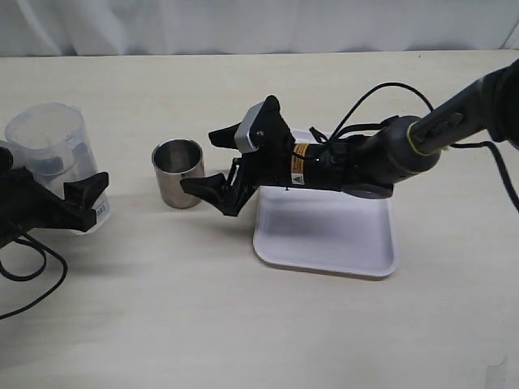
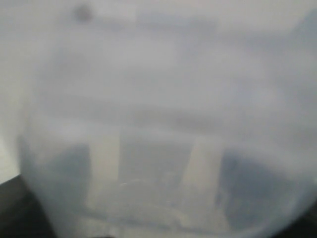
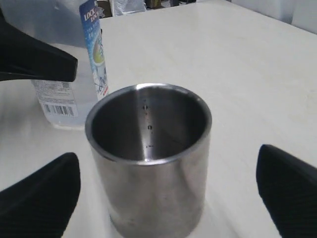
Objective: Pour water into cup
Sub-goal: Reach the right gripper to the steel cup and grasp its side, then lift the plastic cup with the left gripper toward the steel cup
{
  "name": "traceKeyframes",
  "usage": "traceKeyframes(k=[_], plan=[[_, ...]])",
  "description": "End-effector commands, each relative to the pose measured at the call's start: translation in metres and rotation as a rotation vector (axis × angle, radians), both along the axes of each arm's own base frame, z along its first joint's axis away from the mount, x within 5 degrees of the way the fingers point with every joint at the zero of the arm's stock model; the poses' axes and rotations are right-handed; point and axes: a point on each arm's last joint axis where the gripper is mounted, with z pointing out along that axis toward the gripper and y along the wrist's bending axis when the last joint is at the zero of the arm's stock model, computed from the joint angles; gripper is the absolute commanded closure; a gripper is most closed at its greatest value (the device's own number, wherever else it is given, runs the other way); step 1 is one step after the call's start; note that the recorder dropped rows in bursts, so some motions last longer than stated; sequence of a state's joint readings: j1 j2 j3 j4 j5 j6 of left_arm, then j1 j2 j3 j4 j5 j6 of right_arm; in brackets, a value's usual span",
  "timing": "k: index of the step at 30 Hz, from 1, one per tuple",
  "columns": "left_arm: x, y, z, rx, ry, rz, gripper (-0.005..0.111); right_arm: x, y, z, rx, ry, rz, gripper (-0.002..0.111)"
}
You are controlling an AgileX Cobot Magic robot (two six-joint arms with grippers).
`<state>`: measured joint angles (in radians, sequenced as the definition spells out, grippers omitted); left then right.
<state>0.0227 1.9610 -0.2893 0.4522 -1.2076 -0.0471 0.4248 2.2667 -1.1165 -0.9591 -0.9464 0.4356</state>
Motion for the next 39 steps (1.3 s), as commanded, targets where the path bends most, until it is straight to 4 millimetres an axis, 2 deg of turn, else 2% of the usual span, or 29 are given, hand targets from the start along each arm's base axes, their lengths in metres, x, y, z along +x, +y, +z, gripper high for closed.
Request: traceKeyframes(k=[1,8,13,15,21,23,26,30,31,32,39], plan=[[0.001,-0.002,0.001,-0.011,-0.012,-0.011,0.107,0.006,0.015,-0.007,0.011,-0.008,0.017,0.019],[0.001,-0.002,0.001,-0.011,-0.012,-0.011,0.107,0.017,0.028,-0.02,0.025,-0.023,0.035,0.019],[0.001,-0.002,0.001,-0.013,-0.011,-0.01,0.107,0.017,0.039,-0.031,0.047,-0.013,0.045,0.019],[0.001,-0.002,0.001,-0.013,-0.011,-0.01,0.107,0.018,0.046,-0.032,0.05,-0.022,0.055,0.019],[0.001,-0.002,0.001,-0.013,-0.011,-0.01,0.107,0.019,0.048,-0.034,0.053,-0.026,0.058,0.02],[0.001,-0.002,0.001,-0.013,-0.011,-0.01,0.107,0.019,0.048,-0.034,0.053,-0.026,0.058,0.028],[0.001,-0.002,0.001,-0.013,-0.011,-0.01,0.107,0.019,0.048,-0.034,0.053,-0.026,0.058,0.057],[0.0,-0.005,0.001,-0.013,-0.011,-0.048,0.107,0.018,0.049,-0.034,0.055,-0.005,0.065,0.088],[0.0,-0.005,0.001,-0.013,-0.011,-0.048,0.107,0.018,0.048,-0.034,0.051,-0.001,0.073,0.101],[0.001,-0.005,0.002,-0.013,-0.016,-0.048,0.107,0.017,0.048,-0.035,0.049,0.0,0.076,0.104],[0.022,-0.011,0.011,-0.01,-0.101,-0.119,0.107,0.018,0.047,-0.035,0.052,0.01,0.074,0.104]])
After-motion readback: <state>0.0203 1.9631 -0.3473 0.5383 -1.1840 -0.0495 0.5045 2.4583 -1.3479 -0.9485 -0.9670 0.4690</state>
